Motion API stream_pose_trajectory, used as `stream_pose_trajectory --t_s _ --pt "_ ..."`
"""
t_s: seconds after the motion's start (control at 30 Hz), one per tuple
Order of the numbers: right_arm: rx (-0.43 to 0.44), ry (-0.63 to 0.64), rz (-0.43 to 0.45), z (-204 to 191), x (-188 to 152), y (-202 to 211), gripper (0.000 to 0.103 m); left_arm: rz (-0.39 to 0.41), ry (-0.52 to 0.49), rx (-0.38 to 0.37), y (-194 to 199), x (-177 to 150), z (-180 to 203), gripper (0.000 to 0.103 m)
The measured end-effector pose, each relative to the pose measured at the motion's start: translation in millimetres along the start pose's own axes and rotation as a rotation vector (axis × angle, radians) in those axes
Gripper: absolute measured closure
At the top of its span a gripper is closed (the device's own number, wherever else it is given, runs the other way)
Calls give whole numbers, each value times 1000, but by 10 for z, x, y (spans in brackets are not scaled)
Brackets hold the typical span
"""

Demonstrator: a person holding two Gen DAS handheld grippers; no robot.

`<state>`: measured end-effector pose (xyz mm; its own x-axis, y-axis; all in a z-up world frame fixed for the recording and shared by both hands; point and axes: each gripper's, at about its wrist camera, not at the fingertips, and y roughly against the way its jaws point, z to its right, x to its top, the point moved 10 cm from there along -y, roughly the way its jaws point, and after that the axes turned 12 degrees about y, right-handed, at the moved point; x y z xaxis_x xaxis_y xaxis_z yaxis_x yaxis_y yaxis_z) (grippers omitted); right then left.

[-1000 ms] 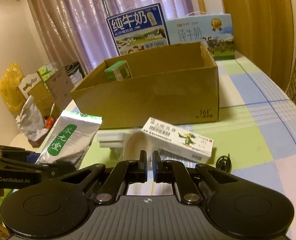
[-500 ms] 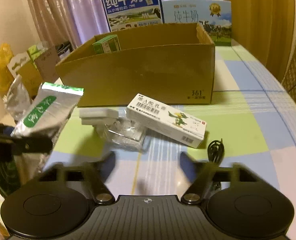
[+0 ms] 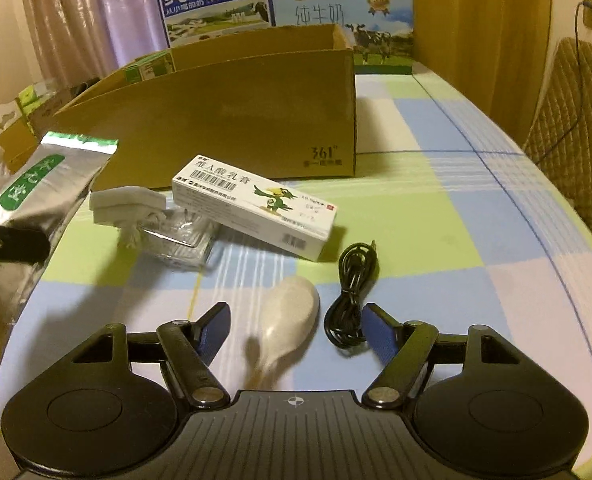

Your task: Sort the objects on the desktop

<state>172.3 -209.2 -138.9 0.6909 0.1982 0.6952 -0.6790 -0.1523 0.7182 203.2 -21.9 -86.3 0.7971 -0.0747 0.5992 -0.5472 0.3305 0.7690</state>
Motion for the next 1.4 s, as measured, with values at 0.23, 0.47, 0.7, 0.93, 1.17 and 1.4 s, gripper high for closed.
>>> stream_pose_trajectory --t_s 0.23,0.47,0.7,0.93,1.17,1.4 --pt "21 -1 50 -111 13 58 53 -12 -10 9 -53 -7 28 56" --pt "8 8 58 -211 -19 142 60 -22 -9 19 -83 -27 1 56" --pt "60 -29 7 -344 -186 55 67 -28 -14 16 -98 -40 18 56" --pt "54 -18 9 -368 -198 6 91 -32 -13 22 -116 -48 8 56" --pt "64 -33 36 -367 -140 61 103 -26 -8 18 -95 -43 7 56" --pt "79 -34 109 -370 50 234 103 -3 -3 15 -16 13 14 56"
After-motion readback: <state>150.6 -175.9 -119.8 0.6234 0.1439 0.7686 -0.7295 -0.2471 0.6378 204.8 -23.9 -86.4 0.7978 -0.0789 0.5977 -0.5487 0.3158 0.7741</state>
